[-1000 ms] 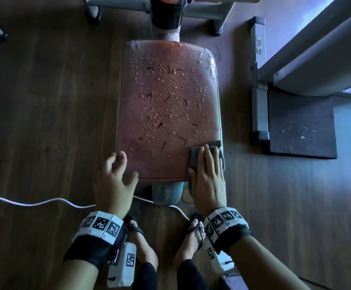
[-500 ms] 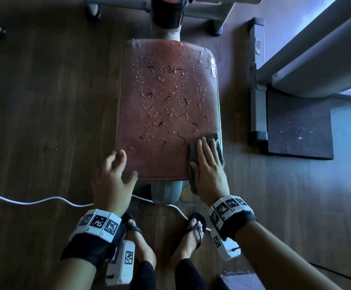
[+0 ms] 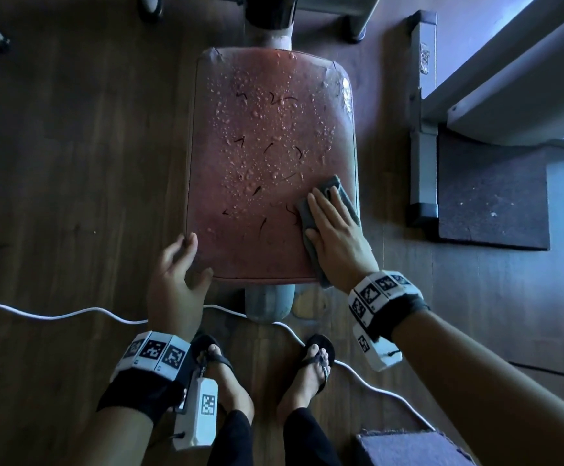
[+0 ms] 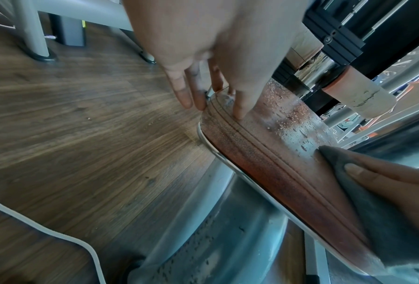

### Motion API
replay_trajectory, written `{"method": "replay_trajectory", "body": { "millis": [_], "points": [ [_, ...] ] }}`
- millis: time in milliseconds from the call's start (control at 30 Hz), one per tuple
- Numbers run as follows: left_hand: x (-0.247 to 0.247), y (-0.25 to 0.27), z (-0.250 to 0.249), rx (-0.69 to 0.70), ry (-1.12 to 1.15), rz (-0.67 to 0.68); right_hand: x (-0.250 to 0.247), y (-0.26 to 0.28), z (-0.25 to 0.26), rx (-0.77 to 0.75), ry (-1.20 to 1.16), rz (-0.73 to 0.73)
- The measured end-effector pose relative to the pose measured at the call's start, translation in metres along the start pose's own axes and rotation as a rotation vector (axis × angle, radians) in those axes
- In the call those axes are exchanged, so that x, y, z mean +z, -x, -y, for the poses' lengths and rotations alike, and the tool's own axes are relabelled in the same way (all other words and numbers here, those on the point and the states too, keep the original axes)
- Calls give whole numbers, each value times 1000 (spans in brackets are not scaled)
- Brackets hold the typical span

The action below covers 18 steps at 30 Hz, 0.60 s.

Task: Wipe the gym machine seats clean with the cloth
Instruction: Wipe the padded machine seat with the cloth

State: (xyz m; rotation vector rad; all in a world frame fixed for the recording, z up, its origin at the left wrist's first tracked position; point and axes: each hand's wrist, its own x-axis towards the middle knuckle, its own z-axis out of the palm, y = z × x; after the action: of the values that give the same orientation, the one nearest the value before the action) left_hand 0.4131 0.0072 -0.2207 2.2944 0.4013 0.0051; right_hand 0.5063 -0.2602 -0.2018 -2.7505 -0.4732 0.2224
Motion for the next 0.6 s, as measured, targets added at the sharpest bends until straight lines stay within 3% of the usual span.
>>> {"method": "replay_trajectory", "body": {
  "millis": [133,367,600],
  "points": [
    [3,0,3,-5,21,7,4,13,0,-24,0,12],
    [10,1,6,-16,32,-35,-1,-16,-9,-45,-5,29],
    [12,0,13,5,33,-32,-5,-6,-25,-152,-11,70]
  ]
}}
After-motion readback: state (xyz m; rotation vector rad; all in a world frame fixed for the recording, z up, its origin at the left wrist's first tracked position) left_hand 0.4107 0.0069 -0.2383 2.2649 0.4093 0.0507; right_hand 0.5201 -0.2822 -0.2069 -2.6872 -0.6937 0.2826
